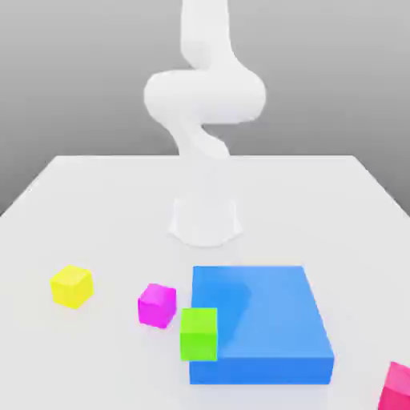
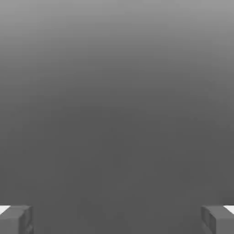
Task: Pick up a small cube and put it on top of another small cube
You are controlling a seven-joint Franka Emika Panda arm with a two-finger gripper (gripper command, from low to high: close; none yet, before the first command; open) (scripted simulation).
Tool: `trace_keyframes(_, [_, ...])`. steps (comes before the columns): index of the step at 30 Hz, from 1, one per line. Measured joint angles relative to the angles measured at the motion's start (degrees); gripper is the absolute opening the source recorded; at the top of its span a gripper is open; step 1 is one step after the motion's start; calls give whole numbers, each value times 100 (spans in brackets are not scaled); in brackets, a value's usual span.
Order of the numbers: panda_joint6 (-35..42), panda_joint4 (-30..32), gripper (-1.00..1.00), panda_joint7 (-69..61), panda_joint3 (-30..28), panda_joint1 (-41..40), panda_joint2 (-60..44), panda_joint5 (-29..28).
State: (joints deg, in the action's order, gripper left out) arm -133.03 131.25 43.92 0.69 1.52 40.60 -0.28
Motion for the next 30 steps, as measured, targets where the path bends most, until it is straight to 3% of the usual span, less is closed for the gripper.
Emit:
trace_keyframes(16, [-801, -339, 0, -1196, 619, 829, -3356, -243])
trace_keyframes(30, [-1476, -640, 0, -1969, 1061, 1631, -6294, -826])
